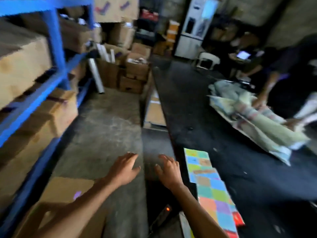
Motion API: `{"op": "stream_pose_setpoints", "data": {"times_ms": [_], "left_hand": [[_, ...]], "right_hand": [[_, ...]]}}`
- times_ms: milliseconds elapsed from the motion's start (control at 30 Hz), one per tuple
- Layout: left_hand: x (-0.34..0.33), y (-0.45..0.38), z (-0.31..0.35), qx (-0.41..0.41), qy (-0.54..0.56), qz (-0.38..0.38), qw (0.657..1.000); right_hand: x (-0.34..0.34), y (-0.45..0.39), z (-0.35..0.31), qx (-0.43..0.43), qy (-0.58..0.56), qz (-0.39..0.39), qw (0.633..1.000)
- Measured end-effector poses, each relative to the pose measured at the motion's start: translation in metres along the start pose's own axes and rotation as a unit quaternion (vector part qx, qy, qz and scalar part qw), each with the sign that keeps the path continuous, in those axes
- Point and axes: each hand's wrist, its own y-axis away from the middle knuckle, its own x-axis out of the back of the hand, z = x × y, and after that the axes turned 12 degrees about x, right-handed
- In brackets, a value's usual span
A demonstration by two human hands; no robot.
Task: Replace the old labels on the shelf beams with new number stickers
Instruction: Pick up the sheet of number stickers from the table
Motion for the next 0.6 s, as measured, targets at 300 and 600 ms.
{"op": "stream_pose_setpoints", "data": {"times_ms": [300, 600], "left_hand": [[-0.073, -0.014, 0.125, -0.121, -0.025, -0.068, 0.990], [-0.118, -0.066, 0.153, -0.133, -0.108, -0.089, 0.981]], "right_hand": [[0.055, 0.082, 0.108, -0.192, -0.004, 0.059, 0.980], [0.046, 0.041, 0.183, -0.201, -0.007, 0.002, 0.980]]}}
